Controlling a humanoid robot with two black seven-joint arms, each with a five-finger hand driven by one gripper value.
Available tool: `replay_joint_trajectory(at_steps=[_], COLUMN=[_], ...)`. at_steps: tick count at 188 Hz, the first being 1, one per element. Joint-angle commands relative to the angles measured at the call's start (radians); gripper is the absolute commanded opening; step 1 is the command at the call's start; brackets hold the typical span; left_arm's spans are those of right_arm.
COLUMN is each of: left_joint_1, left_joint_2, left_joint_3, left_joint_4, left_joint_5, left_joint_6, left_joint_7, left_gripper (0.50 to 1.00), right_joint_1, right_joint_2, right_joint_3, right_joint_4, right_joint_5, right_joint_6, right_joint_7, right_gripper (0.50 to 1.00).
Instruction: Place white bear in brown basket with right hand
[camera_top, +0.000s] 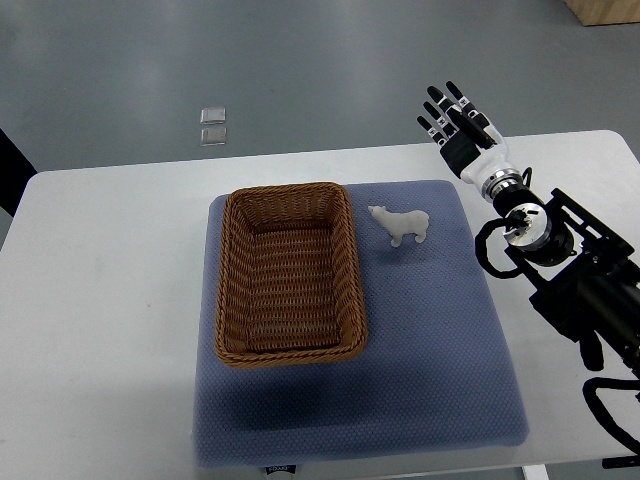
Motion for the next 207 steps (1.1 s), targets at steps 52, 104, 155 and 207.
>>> replay_joint_trajectory(at_steps=[52, 104, 155, 207], left_joint_1=[-0.006, -0.006, -0.006, -0.006], left_joint_2=[0.0, 0.0, 0.0, 0.0], left_joint_3=[0.001, 0.004, 0.004, 0.004], left_joint_4=[-0.005, -0.003, -0.008, -0.002], left_joint_5=[0.0, 0.0, 0.0, 0.0], left_joint_6=[-0.005, -0.011, -0.012, -0.012], left_joint_7=[0.0, 0.0, 0.0, 0.0], left_gripper=[1.0, 1.0, 1.0, 1.0], right_joint_1=[0.268, 0.667, 0.842, 0.745], right_joint_2=[-0.21, -0.315, -0.267, -0.212], right_joint_3=[-0.334, -0.895, -1.167, -1.172], right_joint_4=[0.012, 0.021, 0.119, 0.128], right_joint_5=[-0.337, -0.634, -0.597, -0.551], right_joint_6=[0.118, 0.341, 0.382, 0.256], right_joint_7=[-0.155, -0.286, -0.416, -0.418], right_gripper=[0.928, 0.928, 0.928, 0.921])
